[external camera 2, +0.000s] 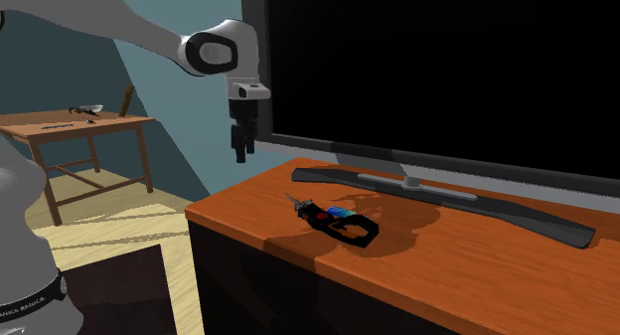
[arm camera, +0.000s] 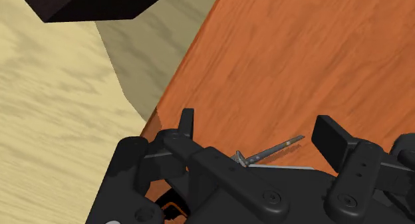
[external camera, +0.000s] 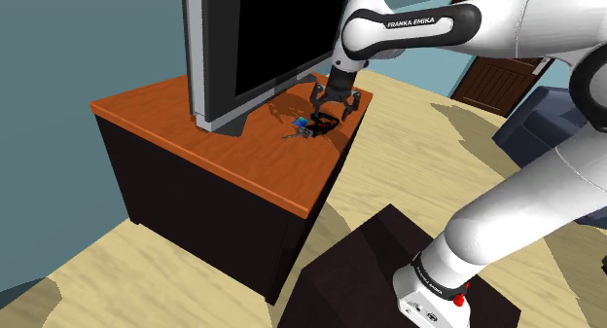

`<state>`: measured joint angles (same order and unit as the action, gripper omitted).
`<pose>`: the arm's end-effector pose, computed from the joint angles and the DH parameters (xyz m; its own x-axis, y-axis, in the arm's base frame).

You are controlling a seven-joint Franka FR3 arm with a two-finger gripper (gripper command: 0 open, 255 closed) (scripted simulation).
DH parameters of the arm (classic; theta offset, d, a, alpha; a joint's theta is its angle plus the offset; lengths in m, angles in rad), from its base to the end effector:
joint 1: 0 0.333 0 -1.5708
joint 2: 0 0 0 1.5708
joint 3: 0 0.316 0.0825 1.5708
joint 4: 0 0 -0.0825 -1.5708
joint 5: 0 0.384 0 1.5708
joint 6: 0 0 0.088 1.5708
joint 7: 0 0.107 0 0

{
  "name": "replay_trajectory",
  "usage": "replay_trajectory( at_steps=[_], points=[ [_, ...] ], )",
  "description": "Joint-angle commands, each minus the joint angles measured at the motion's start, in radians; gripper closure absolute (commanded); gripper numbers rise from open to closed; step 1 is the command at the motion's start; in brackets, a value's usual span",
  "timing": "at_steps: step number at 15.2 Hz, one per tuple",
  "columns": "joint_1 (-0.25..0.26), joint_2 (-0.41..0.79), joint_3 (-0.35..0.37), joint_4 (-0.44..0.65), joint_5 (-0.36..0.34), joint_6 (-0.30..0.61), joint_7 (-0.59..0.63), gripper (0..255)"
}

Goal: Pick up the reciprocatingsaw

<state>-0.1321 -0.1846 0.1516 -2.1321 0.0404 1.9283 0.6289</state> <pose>0.4966 0.0154 0.4845 0.8097 -0.5864 -0.0229 -0.5865 -0.8099 0.0045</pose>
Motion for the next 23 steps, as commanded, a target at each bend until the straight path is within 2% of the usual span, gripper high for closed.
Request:
replay_trajectory(
  at_steps=[1,10,17,23],
  points=[
    [-0.014,0.069,0.002,0.037,-0.018,0.028,0.072,0],
    [-0.053,0.376,-0.042,0.254,-0.095,0.093,0.351,0],
    [-0.074,0.592,-0.108,0.444,-0.116,0.102,0.528,0],
    [-0.076,0.639,-0.116,0.434,-0.119,0.156,0.545,0]
  ],
)
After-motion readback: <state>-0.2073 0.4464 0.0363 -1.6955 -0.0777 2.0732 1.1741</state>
